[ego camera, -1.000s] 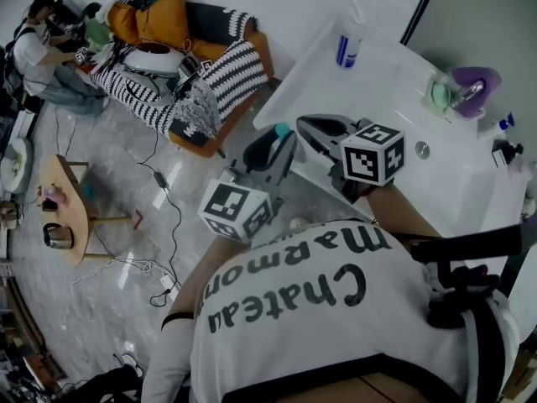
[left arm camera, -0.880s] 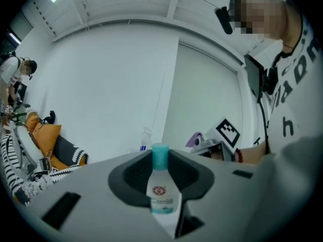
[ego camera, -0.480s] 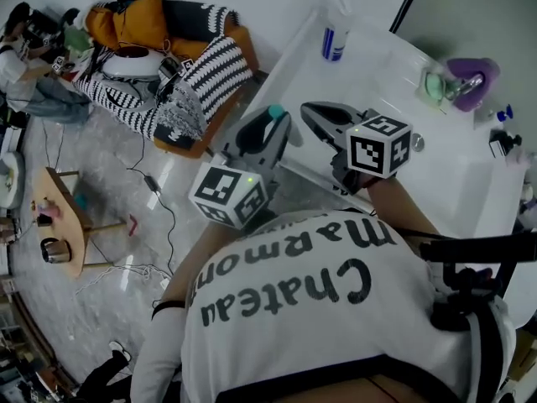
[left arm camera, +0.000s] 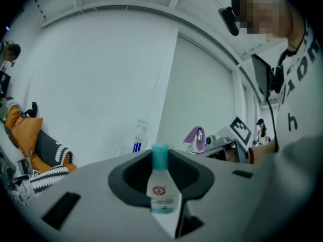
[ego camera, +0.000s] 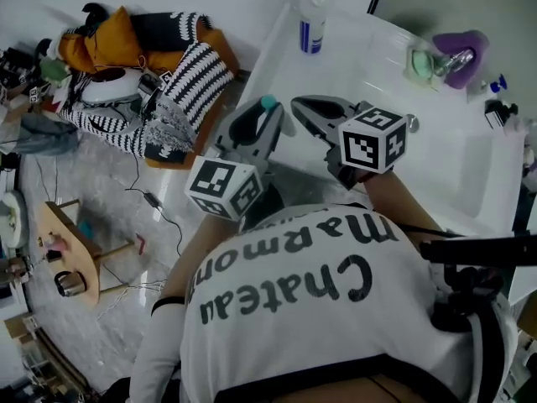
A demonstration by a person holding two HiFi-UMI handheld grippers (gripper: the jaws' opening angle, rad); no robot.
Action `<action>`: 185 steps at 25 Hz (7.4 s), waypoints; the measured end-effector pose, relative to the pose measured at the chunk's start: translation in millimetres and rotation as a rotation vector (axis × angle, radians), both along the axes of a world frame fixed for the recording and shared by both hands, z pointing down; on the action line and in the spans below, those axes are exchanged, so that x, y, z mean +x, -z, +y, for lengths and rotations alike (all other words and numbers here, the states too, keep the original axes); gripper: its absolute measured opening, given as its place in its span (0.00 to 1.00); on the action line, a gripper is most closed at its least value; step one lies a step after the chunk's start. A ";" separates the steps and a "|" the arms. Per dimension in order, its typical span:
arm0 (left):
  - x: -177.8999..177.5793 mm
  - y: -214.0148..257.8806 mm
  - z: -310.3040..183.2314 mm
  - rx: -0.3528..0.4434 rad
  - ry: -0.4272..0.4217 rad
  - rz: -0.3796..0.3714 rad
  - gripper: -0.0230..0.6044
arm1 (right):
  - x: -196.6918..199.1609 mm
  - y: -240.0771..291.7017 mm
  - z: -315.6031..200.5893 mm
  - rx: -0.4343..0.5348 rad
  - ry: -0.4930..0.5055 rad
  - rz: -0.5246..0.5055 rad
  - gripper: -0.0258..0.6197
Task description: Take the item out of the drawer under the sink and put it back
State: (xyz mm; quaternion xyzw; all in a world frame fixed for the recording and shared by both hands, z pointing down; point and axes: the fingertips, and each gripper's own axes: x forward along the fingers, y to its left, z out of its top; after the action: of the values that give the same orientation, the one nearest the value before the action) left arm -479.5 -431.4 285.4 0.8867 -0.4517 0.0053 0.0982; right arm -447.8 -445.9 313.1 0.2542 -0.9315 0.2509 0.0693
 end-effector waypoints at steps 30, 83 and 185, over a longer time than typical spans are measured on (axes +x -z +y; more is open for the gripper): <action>27.4 -58.0 -121.4 -0.105 -0.475 -0.115 0.20 | 28.0 -42.8 -118.0 -0.121 -0.481 -0.045 0.05; 25.5 -84.3 -110.8 -0.113 -0.387 -0.178 0.20 | 34.7 -37.2 -91.4 -0.116 -0.465 -0.072 0.05; -36.8 -40.8 86.7 -0.096 0.077 -0.047 0.05 | 98.0 -17.8 61.0 0.014 -0.318 0.064 0.05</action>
State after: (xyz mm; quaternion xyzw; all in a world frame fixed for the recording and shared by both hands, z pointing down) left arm -516.2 -344.7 326.2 0.8627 -0.4868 0.0440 0.1300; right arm -349.7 -384.9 331.0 0.4069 -0.8785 0.2439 0.0567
